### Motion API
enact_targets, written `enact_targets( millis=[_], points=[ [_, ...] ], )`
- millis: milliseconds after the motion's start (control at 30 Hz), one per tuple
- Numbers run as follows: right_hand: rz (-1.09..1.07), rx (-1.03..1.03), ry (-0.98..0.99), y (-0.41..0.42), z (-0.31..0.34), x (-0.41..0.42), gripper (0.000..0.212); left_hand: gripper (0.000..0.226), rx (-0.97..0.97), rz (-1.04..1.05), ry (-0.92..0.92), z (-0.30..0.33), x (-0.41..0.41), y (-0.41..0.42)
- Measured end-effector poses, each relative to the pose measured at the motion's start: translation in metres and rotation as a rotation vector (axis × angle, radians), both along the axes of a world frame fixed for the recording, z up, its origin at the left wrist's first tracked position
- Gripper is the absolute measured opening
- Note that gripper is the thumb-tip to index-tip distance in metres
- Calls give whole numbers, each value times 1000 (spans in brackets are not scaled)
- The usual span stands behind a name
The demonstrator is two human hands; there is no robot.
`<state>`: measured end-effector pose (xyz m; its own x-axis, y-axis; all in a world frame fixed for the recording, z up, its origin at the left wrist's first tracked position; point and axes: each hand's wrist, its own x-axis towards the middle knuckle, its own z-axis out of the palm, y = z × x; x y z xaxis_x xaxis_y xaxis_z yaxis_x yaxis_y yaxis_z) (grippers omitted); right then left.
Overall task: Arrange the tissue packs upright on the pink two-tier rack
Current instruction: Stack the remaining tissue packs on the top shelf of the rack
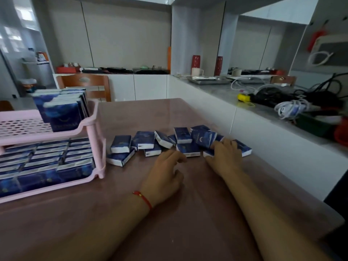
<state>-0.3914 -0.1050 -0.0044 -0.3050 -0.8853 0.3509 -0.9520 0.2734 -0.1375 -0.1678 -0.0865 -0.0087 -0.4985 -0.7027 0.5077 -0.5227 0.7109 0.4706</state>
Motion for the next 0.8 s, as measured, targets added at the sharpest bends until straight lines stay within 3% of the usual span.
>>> enact_targets(
  millis=[200, 367, 500, 700, 800],
  points=[
    [10, -75, -136, 23, 13, 16, 43, 34, 31, -28, 24, 0, -1, 0],
    [164, -95, -653, 35, 22, 30, 31, 71, 140, -32, 51, -1, -3, 2],
    [281, -15, -514, 31, 15, 41, 31, 78, 110, -30, -62, 8, -4, 8],
    [369, 133, -676, 34, 14, 37, 16, 70, 29, -116, -114, 3, -7, 8],
    [200, -104, -528, 29, 19, 19, 20, 68, 55, -85, -56, 0, -3, 2]
  ],
)
